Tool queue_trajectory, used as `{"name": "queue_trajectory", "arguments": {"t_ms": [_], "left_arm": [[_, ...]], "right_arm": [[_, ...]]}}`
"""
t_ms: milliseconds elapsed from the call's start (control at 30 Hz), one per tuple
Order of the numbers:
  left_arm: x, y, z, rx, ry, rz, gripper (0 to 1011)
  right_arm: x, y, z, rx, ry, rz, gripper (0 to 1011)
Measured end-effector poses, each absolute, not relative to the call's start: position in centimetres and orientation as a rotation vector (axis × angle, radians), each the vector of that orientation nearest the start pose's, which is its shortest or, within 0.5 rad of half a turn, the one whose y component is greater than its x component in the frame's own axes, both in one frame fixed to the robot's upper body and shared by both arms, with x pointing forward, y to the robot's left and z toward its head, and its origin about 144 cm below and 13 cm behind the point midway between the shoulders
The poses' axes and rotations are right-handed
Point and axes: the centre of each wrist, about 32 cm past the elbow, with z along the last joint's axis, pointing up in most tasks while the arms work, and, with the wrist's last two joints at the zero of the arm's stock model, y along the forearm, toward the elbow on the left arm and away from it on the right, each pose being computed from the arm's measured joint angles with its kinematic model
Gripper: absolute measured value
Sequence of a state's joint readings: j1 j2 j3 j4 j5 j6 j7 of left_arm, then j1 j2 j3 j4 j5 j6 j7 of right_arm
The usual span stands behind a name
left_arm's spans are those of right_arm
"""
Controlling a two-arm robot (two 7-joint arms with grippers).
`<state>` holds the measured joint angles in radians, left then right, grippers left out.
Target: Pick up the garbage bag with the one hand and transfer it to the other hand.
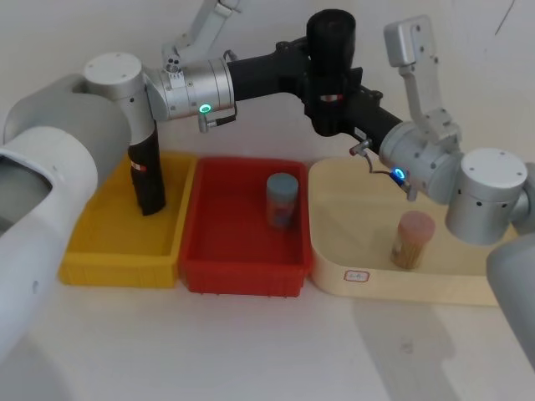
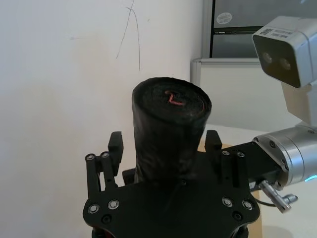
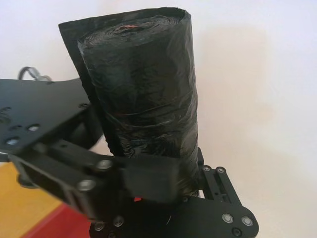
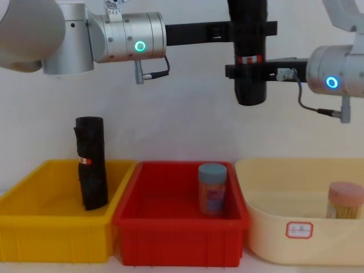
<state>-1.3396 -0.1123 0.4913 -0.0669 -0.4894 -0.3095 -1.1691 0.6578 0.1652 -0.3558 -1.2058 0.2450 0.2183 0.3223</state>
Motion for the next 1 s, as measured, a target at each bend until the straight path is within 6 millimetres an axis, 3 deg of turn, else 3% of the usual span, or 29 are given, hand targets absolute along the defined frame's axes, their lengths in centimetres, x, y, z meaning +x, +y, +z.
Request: {"name": "queue_trajectory", "arguments": {"t_ms": [633, 1000], "left_arm": [[72.3, 14.9, 132.5, -0.067, -0.127, 0.263, 1002], [72.3, 14.9, 132.5, -0.067, -0.127, 0.263, 1001]], "right_arm": [[60.3, -22.9, 127.1, -0.105, -0.015, -1.201, 562], [59.4, -25.6, 124.7, -0.156, 0.109, -1.307, 562]]}}
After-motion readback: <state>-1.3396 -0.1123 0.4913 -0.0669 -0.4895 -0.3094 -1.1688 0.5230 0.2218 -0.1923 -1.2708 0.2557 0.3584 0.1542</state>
